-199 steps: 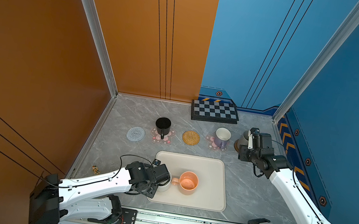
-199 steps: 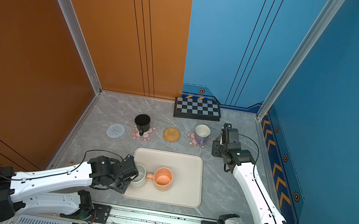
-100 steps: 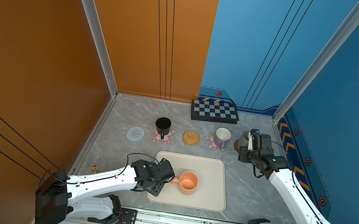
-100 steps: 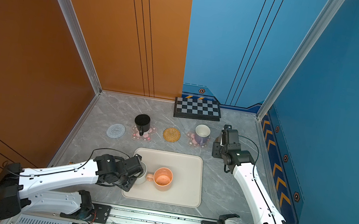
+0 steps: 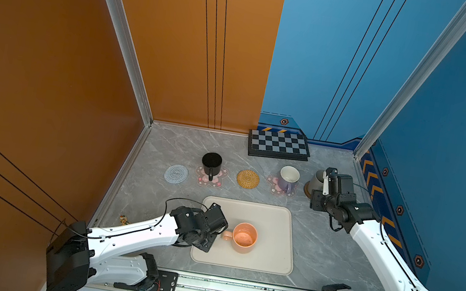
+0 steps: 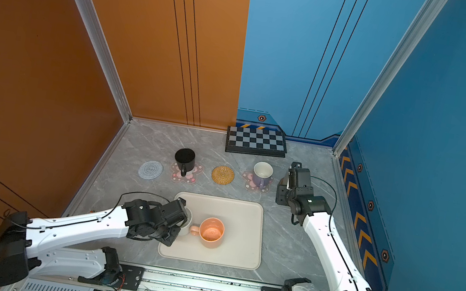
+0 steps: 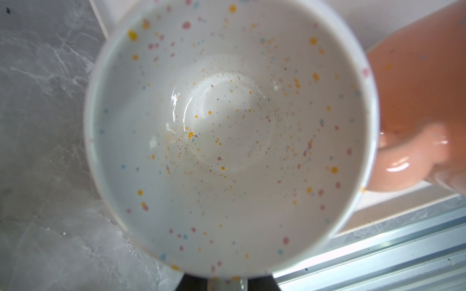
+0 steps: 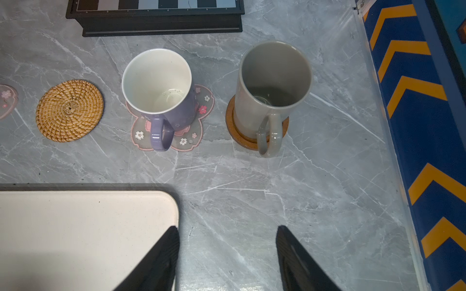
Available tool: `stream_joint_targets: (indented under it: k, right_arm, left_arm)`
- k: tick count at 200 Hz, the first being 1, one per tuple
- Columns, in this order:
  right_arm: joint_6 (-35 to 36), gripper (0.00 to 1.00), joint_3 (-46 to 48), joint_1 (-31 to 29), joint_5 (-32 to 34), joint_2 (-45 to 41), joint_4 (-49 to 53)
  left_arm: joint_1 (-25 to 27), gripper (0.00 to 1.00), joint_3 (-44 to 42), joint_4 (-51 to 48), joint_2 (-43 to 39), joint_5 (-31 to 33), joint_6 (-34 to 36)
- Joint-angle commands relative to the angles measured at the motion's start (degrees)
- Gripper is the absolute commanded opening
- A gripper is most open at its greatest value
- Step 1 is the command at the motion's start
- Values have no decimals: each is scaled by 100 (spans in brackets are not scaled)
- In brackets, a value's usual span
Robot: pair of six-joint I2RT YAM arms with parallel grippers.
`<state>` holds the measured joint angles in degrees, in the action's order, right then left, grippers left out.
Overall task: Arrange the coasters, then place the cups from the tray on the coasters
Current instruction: 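Position the left gripper around the white speckled mug rim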
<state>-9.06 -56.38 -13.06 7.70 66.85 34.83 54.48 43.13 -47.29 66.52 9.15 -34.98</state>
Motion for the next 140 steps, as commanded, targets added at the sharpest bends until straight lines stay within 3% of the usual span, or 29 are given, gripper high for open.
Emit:
stream_joint_targets:
  k: [1, 140]
  right_arm:
    - [-26, 64, 21, 49, -59, -134, 3]
    - [4, 64, 92, 95, -69, -127, 2]
  left_arm:
    - [-108, 0, -68, -54, 215, 26, -35]
    - [-224, 0, 26, -79, -159, 357, -210]
